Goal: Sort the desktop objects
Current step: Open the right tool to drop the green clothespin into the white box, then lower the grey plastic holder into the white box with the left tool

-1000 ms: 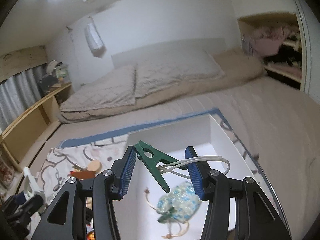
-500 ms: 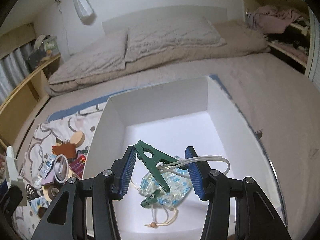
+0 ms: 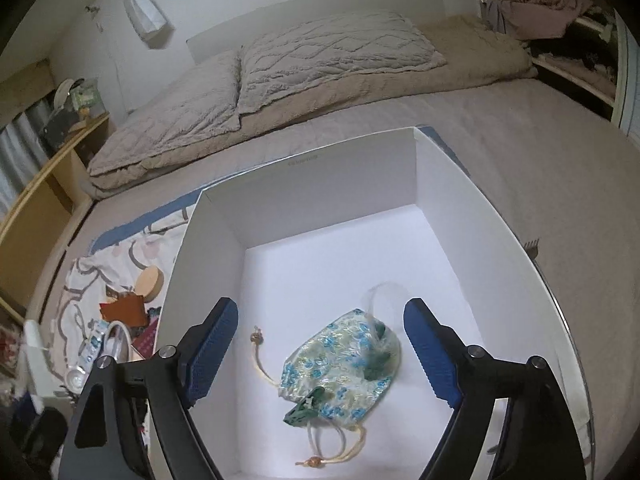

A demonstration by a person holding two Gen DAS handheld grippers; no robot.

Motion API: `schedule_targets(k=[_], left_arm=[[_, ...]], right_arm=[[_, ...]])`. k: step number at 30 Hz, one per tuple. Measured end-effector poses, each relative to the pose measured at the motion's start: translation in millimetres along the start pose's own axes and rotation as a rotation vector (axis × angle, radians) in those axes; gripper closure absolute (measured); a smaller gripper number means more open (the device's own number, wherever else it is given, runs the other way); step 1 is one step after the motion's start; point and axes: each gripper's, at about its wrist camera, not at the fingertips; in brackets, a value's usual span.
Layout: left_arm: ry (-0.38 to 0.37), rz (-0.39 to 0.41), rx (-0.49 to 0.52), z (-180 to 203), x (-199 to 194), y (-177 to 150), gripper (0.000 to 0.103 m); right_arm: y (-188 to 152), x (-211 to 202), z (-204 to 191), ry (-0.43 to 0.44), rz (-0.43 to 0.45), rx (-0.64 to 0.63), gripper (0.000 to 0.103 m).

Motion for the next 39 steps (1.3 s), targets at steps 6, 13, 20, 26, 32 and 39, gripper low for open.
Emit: schedule_targets(k=[6, 13, 20, 26, 32, 39], left_arm=[[-0.002, -0.022, 0.002, 5, 11, 0, 0.036], [-0.033, -0.042, -0.002, 17, 22, 5, 0.036], [-0.072, -0.058, 0.029, 39, 35, 17, 0.036], [-0.098, -0.086, 0.08, 55, 53, 28, 0.036], [-0.117, -0.15, 0.107, 63, 77, 38, 0.036], [-0.166, -0.252, 0.134, 84, 102, 41, 0.036]], right_arm=[[0, -13, 11, 0.059, 0.031, 0.04, 0.018], [-4, -34, 19, 0.082, 0.086, 0.06, 0.006], [-9, -54, 26, 0.076, 0.141, 0.061, 0.005], [-13, -64, 38, 0.101, 0.167, 0.094, 0.0], [-20, -71, 50, 0.133, 0.192, 0.143, 0.0], [-22, -75, 55, 0.149, 0.203, 0.16, 0.0]])
Point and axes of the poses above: each gripper's, at about its wrist camera, not at the fingertips, and x roughly the way its jaws point, z to its right, y to its top, and after that the axes turned 8 degrees about -z, right-handed
